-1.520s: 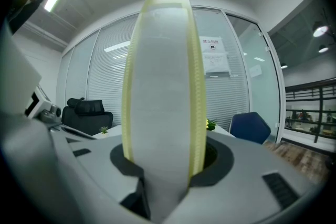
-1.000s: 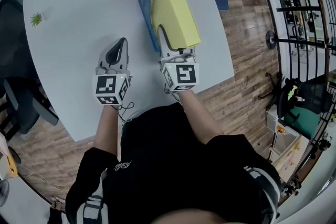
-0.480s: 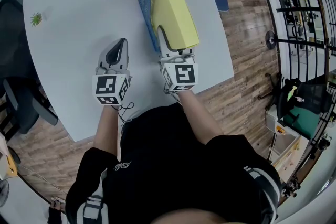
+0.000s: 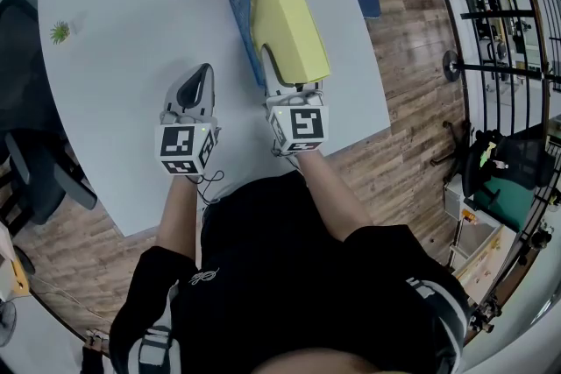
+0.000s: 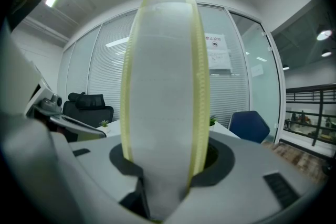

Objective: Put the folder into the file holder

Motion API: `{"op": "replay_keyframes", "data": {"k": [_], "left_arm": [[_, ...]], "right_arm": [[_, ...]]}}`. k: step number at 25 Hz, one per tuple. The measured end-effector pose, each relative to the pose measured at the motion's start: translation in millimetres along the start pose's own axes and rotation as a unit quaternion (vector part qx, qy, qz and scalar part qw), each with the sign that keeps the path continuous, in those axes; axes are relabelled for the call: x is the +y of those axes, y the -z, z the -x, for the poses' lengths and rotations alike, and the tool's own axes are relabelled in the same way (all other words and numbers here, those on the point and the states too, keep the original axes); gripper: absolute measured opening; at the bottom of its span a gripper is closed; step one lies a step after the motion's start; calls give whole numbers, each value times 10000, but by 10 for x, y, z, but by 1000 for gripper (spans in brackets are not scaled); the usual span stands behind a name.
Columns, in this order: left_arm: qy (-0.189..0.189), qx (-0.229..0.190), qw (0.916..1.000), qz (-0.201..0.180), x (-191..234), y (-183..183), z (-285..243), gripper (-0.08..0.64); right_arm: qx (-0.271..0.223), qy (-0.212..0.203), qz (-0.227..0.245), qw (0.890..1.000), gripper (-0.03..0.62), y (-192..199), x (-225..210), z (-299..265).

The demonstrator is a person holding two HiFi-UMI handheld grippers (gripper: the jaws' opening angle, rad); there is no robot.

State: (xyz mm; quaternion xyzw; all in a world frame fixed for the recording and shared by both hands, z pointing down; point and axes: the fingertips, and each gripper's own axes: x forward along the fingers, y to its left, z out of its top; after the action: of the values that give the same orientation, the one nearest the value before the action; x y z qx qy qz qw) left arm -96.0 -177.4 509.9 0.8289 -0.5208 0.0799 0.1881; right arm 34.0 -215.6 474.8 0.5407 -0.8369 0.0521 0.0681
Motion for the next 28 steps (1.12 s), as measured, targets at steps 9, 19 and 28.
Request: {"op": "replay_keyframes", "data": {"k": [9, 19, 28], "left_arm": [[0, -22, 10000, -15, -42, -23, 31, -3], [16, -39, 10000, -5, -130, 11, 87, -3], [-7, -13, 10000, -11, -272, 86, 180, -3]], "right_arm": [[174, -72, 144, 9997, 219, 28, 43, 13], [348, -204, 153, 9991, 252, 104, 75, 85], [517, -313, 160, 9980, 267, 211, 95, 253]]}}
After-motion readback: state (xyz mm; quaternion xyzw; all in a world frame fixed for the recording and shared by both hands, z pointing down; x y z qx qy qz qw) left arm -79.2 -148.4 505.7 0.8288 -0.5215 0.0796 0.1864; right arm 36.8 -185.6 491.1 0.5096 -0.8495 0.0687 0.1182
